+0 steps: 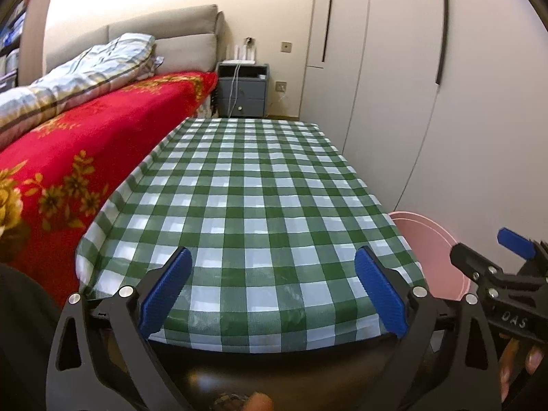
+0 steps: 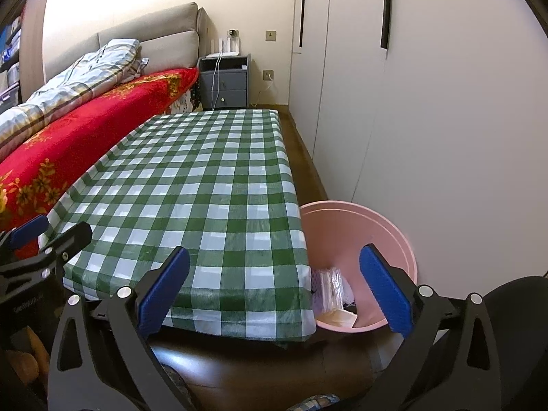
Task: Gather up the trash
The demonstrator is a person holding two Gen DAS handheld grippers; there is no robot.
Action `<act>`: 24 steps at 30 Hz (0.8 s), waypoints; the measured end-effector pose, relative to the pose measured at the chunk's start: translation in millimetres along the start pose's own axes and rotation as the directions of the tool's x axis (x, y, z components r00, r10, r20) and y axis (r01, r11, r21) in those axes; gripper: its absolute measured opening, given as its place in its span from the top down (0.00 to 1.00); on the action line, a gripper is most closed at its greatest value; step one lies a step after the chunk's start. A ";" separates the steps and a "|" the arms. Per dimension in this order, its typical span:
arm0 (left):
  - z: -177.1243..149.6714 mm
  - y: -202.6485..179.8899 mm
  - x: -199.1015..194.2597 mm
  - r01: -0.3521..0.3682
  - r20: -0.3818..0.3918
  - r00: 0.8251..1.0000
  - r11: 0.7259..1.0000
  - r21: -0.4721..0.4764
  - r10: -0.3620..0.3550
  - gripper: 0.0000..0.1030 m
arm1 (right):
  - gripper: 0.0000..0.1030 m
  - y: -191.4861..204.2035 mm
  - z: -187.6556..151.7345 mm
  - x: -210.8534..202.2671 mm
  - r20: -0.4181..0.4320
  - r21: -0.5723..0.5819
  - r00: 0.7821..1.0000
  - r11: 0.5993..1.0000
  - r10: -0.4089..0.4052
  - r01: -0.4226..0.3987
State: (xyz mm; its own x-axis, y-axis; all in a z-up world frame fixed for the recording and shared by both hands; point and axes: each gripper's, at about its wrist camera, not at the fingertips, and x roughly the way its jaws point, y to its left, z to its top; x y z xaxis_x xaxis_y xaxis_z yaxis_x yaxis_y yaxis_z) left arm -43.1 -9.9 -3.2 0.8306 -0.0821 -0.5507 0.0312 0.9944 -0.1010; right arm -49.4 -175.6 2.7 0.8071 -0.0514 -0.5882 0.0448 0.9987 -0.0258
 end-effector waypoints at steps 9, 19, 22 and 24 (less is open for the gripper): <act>-2.4 -2.3 1.4 -0.009 -0.007 1.000 1.000 -0.003 0.009 0.10 | 0.05 -1.0 -1.3 4.8 -0.021 0.029 1.000 0.999 0.018 -0.017; -4.2 -2.1 1.4 -0.015 -0.014 1.000 1.000 -0.015 0.015 0.10 | 0.05 0.4 -1.0 4.4 -0.016 0.029 1.000 0.999 0.021 -0.021; -4.6 -2.1 0.9 -0.020 -0.011 1.000 1.000 -0.019 0.020 0.10 | 0.05 0.5 -1.1 4.4 -0.017 0.030 1.000 0.999 0.021 -0.021; -5.0 -1.8 0.9 -0.021 -0.012 1.000 1.000 -0.022 0.021 0.09 | 0.05 0.6 -1.0 4.3 -0.016 0.031 1.000 0.999 0.021 -0.021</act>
State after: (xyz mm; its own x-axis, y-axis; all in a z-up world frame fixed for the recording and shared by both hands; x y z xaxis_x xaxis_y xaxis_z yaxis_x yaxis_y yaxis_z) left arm -45.2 -12.1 -7.6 0.8244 -0.0622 -0.5625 0.0015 0.9942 -0.1078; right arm -46.4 -175.3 -0.6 0.7984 -0.0303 -0.6014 0.0464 0.9989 0.0113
